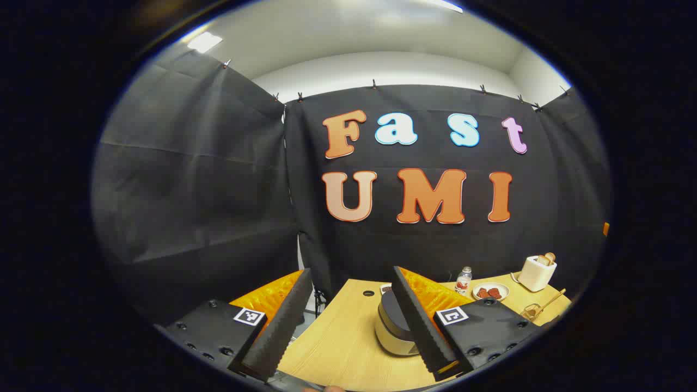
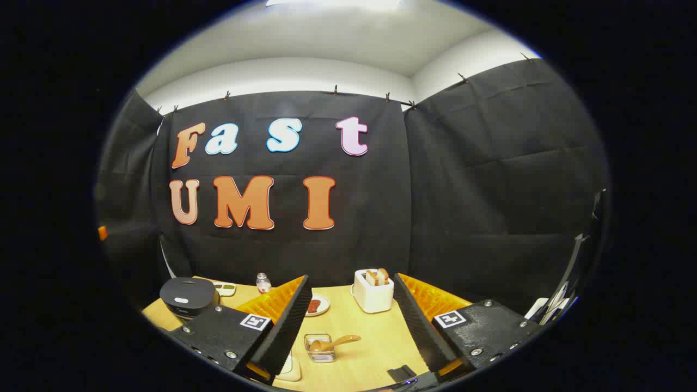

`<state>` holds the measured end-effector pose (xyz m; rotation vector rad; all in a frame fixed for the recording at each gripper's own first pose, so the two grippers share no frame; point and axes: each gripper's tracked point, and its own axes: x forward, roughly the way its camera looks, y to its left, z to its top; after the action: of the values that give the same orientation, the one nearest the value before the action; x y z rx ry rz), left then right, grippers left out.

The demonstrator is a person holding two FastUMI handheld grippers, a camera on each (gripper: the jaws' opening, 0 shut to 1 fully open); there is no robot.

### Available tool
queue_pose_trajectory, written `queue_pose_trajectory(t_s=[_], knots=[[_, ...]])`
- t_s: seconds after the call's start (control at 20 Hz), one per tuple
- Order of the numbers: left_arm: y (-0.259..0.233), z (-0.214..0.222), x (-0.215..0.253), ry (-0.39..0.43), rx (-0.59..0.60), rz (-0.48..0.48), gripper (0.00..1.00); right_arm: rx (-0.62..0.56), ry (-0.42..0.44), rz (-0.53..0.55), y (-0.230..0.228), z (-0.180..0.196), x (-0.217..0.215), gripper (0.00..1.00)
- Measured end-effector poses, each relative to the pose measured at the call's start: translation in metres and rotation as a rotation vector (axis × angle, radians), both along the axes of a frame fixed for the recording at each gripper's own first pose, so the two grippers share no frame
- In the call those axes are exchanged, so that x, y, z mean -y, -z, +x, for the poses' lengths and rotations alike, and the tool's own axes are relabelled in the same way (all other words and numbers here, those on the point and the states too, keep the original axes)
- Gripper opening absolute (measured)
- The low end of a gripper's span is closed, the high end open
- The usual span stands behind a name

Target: Close the left gripper, press the button to open the rice cooker; take a wooden spoon from the chopstick holder with the right hand, scoop a spoonful of rice and pour it into the rice cooker, then put the wooden spoon back into the chopstick holder.

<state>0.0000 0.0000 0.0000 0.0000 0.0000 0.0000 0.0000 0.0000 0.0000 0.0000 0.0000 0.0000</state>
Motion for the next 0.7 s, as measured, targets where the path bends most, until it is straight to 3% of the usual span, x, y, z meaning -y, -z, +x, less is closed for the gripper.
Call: queue_pose_trajectory(t_s=[0.05,0.1,0.2,0.3,0.35,0.5,0.7], knots=[[0.000,0.001,0.001,0.003,0.003,0.008,1.00,-0.002,0.000,0.013,0.000,0.000,-0.001,0.99],[0.000,0.002,0.005,0.007,0.007,0.009,1.00,0.000,-0.009,0.017,0.001,0.000,-0.005,0.94],[0.000,0.003,0.012,0.019,0.003,0.003,1.00,0.011,-0.028,-0.010,-0.001,0.003,-0.011,0.99],[0.000,0.004,0.016,0.024,-0.014,0.015,1.00,0.031,-0.004,-0.056,-0.004,0.015,-0.004,0.94],[-0.008,0.002,0.015,0.019,-0.001,0.025,0.96,0.022,0.005,-0.051,-0.003,0.021,-0.004,0.94],[-0.014,-0.003,0.009,0.002,0.028,0.031,1.00,0.001,-0.057,0.031,0.000,0.024,-0.029,0.94],[0.006,-0.008,-0.004,-0.031,-0.014,0.001,0.98,-0.014,-0.069,-0.019,0.010,0.029,-0.037,0.94]])
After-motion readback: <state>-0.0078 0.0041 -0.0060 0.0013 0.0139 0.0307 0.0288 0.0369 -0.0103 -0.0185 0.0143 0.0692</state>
